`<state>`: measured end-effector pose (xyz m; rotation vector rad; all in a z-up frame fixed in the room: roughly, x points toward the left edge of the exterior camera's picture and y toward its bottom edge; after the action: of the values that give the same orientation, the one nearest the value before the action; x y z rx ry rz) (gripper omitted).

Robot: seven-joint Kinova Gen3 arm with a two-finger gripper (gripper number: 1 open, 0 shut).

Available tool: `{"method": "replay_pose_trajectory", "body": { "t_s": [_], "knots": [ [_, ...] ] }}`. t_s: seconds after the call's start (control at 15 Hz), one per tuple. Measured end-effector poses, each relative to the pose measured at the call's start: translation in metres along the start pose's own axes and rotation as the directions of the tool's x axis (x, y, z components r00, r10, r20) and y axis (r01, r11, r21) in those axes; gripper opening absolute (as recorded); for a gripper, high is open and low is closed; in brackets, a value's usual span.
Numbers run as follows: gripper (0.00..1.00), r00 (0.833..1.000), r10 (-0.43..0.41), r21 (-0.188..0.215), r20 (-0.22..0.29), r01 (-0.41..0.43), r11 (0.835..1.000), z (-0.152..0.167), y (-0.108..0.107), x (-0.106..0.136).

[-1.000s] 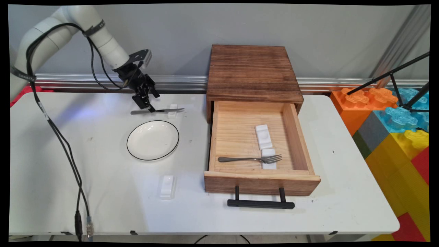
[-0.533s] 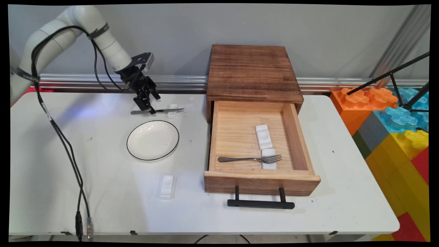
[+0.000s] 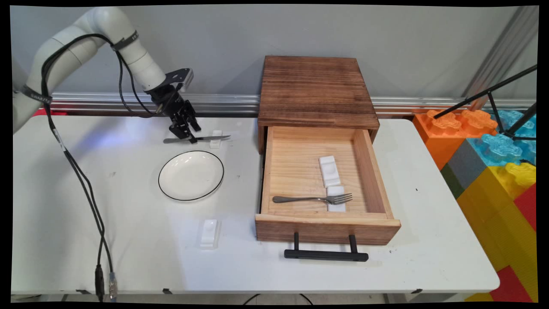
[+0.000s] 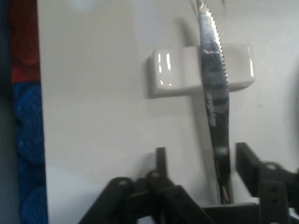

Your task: Pick up the knife from the left of the white plate, then place the picked object into the drawer

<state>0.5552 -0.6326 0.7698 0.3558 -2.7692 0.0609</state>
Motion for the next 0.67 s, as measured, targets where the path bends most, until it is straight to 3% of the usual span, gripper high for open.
{"method": "replay_pose_trajectory", "body": {
  "t_s": [0.67],
  "knots": [
    [0.00,0.999,0.033,-0.043,0.033,-0.032,0.999,0.0050,0.0087,-0.0030]
  ]
}}
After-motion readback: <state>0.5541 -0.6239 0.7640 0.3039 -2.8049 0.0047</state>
